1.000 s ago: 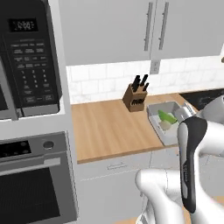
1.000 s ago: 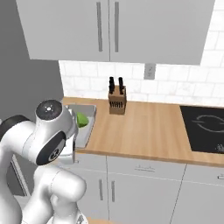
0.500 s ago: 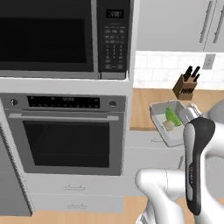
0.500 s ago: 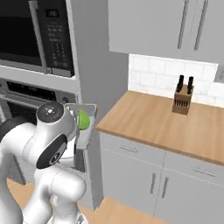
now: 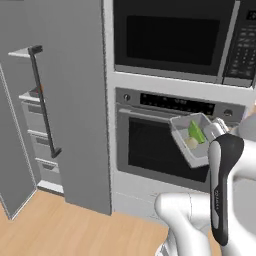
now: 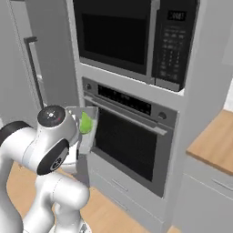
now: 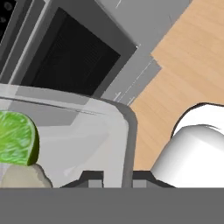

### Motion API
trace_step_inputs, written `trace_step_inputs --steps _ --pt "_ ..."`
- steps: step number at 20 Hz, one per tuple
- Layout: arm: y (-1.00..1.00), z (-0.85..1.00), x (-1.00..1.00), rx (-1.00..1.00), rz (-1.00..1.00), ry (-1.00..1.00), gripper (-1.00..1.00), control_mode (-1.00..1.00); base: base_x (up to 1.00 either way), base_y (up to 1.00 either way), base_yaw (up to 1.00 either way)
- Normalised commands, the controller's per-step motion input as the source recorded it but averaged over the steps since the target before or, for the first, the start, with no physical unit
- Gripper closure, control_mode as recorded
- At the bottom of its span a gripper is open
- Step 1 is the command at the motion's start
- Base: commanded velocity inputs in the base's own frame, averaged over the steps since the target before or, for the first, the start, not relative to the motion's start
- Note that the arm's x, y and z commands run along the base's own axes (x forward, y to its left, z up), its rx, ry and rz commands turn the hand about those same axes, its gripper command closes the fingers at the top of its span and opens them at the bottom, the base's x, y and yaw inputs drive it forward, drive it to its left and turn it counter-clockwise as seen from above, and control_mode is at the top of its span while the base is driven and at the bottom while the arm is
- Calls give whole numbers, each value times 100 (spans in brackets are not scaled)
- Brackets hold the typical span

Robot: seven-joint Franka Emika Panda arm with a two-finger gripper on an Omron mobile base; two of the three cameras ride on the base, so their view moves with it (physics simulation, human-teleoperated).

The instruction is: Take the meat container that has the chicken drumstick and place it on the second highest rack of the freezer. Then take the vegetable container that has the garlic and lemon wedge and place it on the highest rack of the freezer.

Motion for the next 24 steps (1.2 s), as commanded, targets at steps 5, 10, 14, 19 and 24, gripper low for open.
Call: trace_step_inputs --steps 5,10,14,19,24 --pt "0 0 0 0 0 0 100 100 14 100 30" --pt "0 0 0 0 0 0 100 100 54 100 7" --pt "0 0 0 0 0 0 100 100 66 100 0" --pt "0 0 0 0 0 0 100 100 57 100 -1" --pt "0 0 0 0 0 0 100 100 48 84 -21"
